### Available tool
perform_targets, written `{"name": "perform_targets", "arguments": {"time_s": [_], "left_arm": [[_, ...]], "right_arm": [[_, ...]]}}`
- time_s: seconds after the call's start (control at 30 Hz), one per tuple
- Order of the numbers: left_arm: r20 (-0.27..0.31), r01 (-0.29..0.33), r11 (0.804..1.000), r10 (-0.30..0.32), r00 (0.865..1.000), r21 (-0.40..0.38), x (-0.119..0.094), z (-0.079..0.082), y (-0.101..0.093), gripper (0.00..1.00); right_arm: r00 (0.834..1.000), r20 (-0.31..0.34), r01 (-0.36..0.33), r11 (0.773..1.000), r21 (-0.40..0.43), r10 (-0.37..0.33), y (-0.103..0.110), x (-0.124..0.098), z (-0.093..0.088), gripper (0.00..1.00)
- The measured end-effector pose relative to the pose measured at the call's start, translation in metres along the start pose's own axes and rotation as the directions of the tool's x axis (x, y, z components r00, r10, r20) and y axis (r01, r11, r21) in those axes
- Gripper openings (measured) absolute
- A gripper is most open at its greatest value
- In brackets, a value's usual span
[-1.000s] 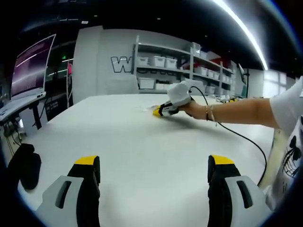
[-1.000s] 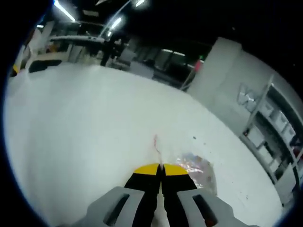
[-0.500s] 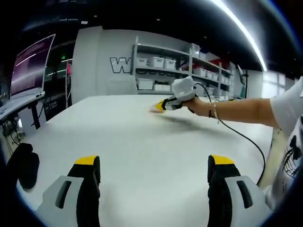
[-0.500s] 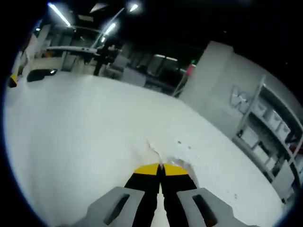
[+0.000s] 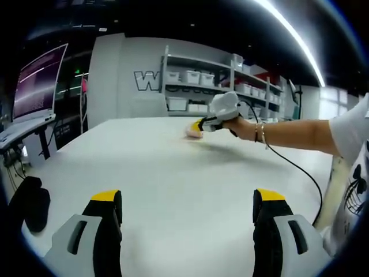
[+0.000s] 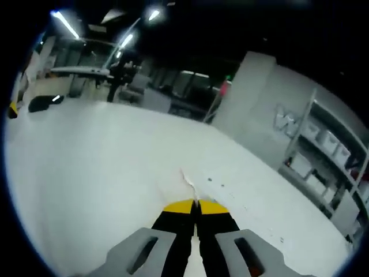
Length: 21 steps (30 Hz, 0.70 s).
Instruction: Open the resealable bag by pulling the two sides of the seal apart until the entire bag opening is separated and visibly accessible.
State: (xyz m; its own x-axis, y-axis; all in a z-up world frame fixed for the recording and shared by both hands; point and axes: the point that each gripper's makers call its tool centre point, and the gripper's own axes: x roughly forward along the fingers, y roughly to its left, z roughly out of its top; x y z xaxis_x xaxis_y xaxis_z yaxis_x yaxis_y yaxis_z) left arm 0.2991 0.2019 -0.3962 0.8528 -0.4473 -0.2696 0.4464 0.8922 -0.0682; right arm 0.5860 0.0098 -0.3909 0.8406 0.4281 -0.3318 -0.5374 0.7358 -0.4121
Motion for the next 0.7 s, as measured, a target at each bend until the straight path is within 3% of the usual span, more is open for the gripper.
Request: {"name": "perform_targets", "arguments": {"time_s": [0.7], "left_arm": [[0.0,0.003,1.0,-0.003,1.0,-0.005,-0.003,-0.004,0.003,0.93]], "right_arm": [[0.998,0.034,0.044,0.997,0.056,-0.046,-0.021,0.0,0.013,0.0]]}}
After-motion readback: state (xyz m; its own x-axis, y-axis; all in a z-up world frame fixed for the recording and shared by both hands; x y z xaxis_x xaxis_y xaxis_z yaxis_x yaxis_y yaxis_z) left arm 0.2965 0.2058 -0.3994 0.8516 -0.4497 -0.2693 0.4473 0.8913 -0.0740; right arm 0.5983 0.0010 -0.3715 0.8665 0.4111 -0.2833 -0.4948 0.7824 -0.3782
